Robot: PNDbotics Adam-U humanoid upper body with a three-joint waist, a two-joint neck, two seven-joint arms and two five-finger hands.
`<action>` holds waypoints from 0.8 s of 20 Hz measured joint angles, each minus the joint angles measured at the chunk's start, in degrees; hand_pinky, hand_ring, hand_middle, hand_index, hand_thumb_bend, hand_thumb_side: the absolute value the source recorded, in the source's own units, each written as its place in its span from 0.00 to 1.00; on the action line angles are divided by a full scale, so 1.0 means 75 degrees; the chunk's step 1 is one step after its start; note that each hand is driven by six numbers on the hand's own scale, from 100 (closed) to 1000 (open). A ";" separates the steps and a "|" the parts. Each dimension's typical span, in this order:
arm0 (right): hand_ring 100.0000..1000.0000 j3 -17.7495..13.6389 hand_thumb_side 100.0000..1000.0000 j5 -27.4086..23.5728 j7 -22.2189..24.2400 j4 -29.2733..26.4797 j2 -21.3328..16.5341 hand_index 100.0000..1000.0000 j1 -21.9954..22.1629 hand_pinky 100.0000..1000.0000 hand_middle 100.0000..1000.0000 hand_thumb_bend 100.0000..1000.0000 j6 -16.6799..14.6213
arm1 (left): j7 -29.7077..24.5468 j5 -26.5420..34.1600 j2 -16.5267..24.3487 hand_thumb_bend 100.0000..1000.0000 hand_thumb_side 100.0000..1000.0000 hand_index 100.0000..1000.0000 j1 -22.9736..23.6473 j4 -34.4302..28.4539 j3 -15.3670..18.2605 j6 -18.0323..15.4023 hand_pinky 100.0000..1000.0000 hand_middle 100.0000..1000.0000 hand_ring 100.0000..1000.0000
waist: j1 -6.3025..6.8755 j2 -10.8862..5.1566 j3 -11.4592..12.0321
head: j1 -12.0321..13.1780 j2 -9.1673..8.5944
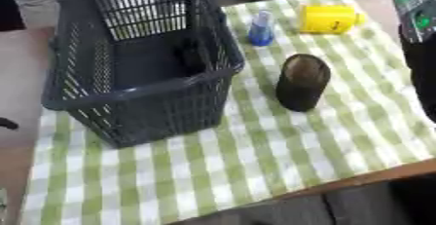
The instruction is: Pick up objects on the table and place them in the box.
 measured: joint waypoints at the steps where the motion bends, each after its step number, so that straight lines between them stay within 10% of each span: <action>1: 0.29 0.0067 0.00 0.0015 -0.0019 0.0055 0.0091 0.58 -0.0136 0.00 0.49 0.06 -0.0042 | -0.0011 0.0000 0.0000 0.39 0.90 0.74 0.0000 0.0000 -0.0001 0.0003 0.29 0.71 0.80 | -0.0001 -0.0027 0.0030 | -0.0011 -0.0001; 16: 0.30 0.1140 0.00 0.0529 -0.2380 0.1112 0.1698 0.58 -0.1502 0.00 0.48 0.09 -0.0090 | -0.0148 0.0046 0.0000 0.39 0.90 0.74 0.0006 0.0046 -0.0144 0.0006 0.29 0.71 0.80 | -0.0001 -0.0050 0.0356 | -0.0388 0.0000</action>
